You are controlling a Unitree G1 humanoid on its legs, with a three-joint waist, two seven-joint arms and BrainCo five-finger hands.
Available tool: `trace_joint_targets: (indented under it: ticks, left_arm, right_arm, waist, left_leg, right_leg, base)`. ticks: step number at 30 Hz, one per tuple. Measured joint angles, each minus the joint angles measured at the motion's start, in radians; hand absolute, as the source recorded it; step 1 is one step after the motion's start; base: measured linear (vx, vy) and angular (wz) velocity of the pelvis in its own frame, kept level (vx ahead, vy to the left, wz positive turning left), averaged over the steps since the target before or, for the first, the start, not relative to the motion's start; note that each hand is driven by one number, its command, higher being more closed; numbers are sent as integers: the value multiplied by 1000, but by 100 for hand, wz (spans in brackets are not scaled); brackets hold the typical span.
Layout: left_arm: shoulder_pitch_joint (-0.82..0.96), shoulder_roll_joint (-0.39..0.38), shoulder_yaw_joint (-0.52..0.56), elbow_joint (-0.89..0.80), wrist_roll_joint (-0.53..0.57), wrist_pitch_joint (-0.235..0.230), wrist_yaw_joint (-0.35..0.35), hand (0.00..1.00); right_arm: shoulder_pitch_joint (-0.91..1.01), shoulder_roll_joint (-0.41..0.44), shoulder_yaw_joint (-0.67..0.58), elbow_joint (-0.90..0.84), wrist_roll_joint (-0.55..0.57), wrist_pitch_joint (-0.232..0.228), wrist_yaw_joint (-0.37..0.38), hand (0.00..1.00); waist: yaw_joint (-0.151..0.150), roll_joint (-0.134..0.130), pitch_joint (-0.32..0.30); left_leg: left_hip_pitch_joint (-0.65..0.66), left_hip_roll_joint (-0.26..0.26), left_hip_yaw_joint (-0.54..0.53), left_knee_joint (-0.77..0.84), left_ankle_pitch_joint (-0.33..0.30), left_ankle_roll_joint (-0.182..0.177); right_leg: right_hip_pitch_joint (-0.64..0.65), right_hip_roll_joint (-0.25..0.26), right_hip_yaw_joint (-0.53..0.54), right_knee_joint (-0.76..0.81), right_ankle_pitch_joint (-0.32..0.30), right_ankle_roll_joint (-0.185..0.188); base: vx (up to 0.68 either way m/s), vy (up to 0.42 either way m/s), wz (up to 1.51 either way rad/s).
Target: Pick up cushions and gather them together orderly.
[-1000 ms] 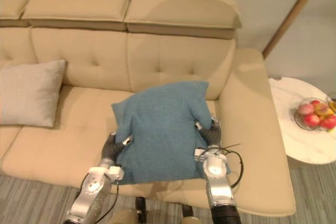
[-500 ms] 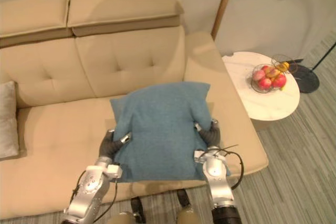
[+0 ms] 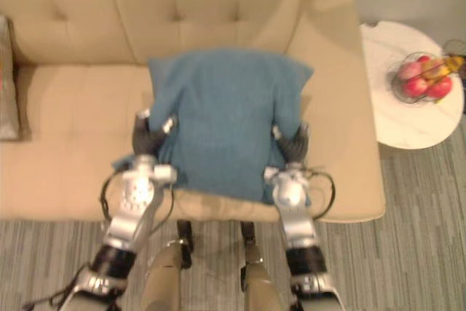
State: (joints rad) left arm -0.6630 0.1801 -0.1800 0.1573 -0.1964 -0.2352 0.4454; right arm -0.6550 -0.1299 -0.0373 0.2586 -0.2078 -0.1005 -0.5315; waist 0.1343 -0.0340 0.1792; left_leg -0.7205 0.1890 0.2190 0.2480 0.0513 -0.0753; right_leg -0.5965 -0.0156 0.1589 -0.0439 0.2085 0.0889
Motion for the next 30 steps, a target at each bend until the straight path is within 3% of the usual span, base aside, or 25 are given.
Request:
trace_joint_targets:
  ticks: [6, 7, 12, 19, 25, 30]
  left_arm:
    - [-452, 64, 84, 239, 0, -24, 111, 100]
    - [-512, 61, 110, 300, 0, -27, 120, 0]
    - [-658, 30, 191, 531, -2, -25, 120, 0]
    - [-717, 8, 286, 739, -21, 41, 38, 0]
    - [-621, -24, 323, 797, 1, 48, -11, 0]
    - [-592, -13, 350, 811, 28, 43, -41, 0]
  right_arm:
    - [-446, -66, -6, 212, -22, 17, -105, 100]
    - [-504, -66, -22, 254, -26, 18, -116, 0]
    - [-599, -65, -59, 378, -17, 35, -151, 0]
    - [-630, -48, -82, 557, 136, 72, -113, 0]
    - [-544, -5, -79, 588, 182, 57, -75, 0]
    - [-507, -6, -71, 588, 188, 16, -37, 0]
  waist:
    - [14, 4, 80]
    - [14, 4, 80]
    - [14, 5, 81]
    - [9, 11, 88]
    - [-4, 17, 95]
    - [-6, 17, 95]
  left_leg:
    - [-57, -33, -32, -185, 144, -2]
    - [-73, -34, -38, -207, 164, -5]
    - [-108, -32, -49, -234, 177, -12]
    - [-134, -24, -39, -249, 179, -14]
    - [-113, -20, -22, -252, 178, -15]
    - [-105, -9, 34, -283, 185, -14]
  right_leg:
    - [-103, -11, -48, -33, 42, -11]
    - [-124, -9, -58, -33, 45, -15]
    - [-163, -6, -97, -33, 45, -15]
    - [-210, 1, -133, -3, 32, -29]
    - [-211, 2, -145, 51, -12, -40]
    - [-238, 2, -148, 84, -30, -43]
  base:
    - [-48, 2, 25]
    - [-7, -6, 13]
    - [1, -2, 5]
    - [3, 33, -2]
    - [-23, 31, 3]
    - [-29, 9, -2]
